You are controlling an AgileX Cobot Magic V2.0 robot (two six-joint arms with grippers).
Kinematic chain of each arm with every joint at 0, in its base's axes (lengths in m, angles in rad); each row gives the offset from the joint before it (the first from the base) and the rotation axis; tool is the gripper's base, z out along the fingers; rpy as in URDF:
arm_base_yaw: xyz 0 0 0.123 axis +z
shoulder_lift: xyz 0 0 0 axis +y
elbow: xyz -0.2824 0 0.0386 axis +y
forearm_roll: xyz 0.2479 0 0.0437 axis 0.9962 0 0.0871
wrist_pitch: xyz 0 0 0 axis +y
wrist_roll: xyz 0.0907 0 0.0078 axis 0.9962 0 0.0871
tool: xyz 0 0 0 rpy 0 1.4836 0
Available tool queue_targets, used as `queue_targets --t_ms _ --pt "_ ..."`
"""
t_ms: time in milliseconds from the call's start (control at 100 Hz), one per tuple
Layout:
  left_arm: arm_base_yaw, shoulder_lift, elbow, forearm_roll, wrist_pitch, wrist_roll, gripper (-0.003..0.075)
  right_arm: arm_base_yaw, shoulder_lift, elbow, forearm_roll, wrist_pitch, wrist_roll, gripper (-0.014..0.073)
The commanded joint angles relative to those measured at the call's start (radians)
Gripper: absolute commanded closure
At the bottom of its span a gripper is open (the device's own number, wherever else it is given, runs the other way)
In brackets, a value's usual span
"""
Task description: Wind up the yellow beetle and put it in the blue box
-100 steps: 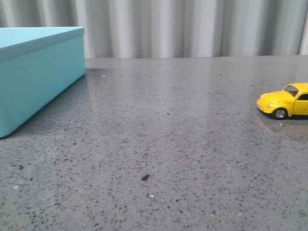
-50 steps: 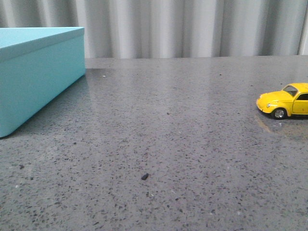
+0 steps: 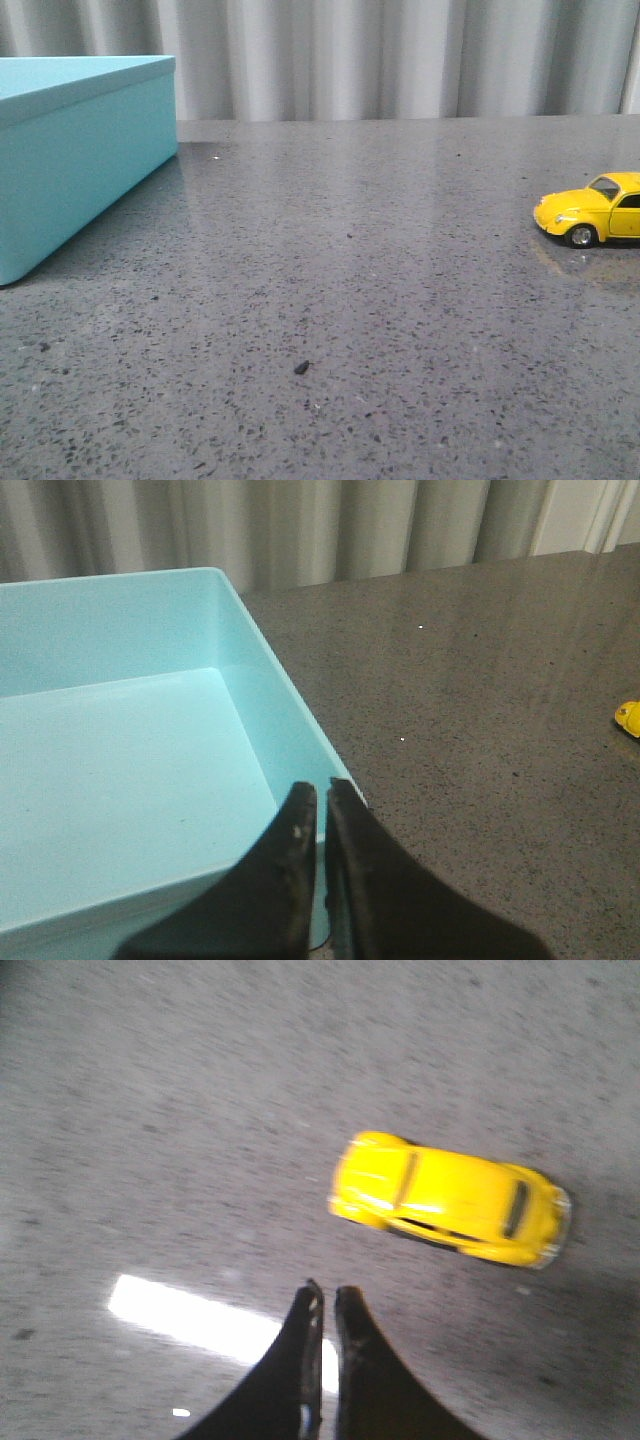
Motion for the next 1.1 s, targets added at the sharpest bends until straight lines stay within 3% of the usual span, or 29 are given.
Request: queue_targets --t_ms 0,100,480,1090 --pt "-0.006 0.015 -0.034 -0.015 -0.061 -0.007 0.0741 0.022 0.057 -0.077 -0.129 0.019 0.079 0.0645" --pt "-0.006 0.015 -0.034 -0.015 -0.061 -0.007 0.0741 0.066 0.110 -0.105 -0.227 0.022 0.147 0.0645" --pt "-0.006 0.015 -0.026 0.010 -0.079 -0.007 0.0741 0.105 0.220 -0.112 -0.221 -0.063 0.149 0.0645" --pt "-0.006 0.015 -0.026 0.014 -0.087 -0.007 0.0741 0.105 0.299 -0.112 -0.211 -0.071 0.149 0.0645"
